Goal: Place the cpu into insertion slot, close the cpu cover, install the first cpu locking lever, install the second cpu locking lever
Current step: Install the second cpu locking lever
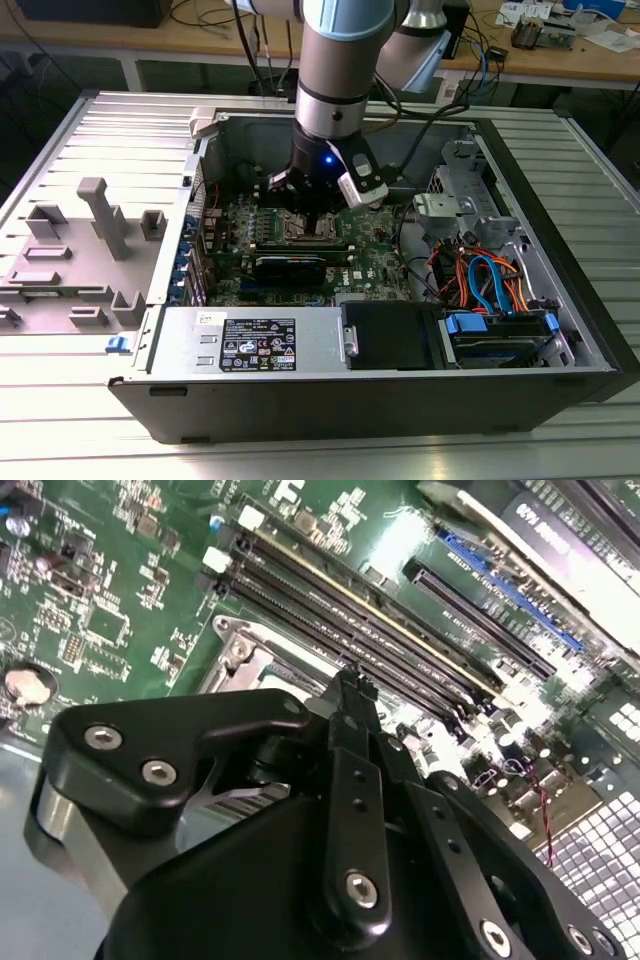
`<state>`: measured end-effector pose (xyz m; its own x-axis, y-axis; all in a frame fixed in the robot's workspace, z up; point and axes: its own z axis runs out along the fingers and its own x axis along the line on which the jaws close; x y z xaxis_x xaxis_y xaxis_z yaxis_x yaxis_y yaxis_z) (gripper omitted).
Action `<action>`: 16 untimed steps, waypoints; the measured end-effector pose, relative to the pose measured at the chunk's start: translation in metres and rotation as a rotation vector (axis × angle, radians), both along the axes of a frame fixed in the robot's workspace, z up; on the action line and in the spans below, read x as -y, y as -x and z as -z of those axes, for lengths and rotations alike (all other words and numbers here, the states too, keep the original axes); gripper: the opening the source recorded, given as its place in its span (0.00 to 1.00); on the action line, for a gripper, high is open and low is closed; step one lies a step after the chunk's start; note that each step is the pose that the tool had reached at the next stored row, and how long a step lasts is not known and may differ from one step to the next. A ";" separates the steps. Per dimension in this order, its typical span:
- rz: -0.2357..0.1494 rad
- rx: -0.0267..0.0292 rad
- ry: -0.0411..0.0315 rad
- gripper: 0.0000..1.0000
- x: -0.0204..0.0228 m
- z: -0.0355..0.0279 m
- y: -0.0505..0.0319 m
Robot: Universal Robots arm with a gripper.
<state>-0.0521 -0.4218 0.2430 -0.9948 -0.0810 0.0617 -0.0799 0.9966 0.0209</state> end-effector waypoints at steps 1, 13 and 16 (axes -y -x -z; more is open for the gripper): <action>-0.007 -0.0001 -0.0001 0.11 0.0001 0.0004 0.0008; -0.014 -0.0001 -0.0001 0.11 0.0001 0.0211 0.0124; -0.015 -0.0002 0.0000 0.11 0.0002 0.0268 0.0157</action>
<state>-0.0677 -0.4219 0.2162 -0.9935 -0.0956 0.0619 -0.0945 0.9953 0.0210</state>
